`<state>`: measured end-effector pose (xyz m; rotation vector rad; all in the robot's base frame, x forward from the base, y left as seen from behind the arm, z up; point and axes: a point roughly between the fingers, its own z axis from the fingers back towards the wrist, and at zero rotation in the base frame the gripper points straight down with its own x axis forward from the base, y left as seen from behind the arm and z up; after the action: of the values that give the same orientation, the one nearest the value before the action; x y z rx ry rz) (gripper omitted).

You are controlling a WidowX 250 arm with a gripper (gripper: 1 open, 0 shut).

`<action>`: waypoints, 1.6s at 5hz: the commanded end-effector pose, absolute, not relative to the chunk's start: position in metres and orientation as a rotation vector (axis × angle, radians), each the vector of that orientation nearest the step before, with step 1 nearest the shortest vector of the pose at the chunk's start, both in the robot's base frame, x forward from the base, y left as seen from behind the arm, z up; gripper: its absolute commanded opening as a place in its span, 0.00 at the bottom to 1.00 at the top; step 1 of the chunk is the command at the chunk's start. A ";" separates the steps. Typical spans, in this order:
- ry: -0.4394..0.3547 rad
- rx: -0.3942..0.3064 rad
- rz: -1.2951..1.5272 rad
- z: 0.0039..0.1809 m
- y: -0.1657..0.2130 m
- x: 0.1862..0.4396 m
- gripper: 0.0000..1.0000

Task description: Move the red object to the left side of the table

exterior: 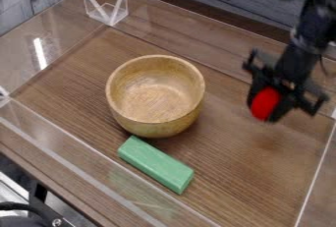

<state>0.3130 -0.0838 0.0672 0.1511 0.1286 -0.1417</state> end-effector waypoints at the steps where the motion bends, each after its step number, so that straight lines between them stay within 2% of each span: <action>1: 0.027 0.144 -0.106 0.114 -0.063 0.312 0.00; 2: -0.008 0.143 -0.079 0.137 -0.041 0.308 0.00; 3: -0.021 0.144 0.015 0.154 -0.017 0.293 0.00; 4: -0.028 0.147 0.105 0.165 0.001 0.280 0.00; 6: -0.033 0.157 0.088 0.163 0.054 0.265 0.00; 8: -0.016 0.163 0.050 0.168 0.096 0.275 0.00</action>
<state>0.2710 0.0912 0.1522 0.1472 0.0365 0.0440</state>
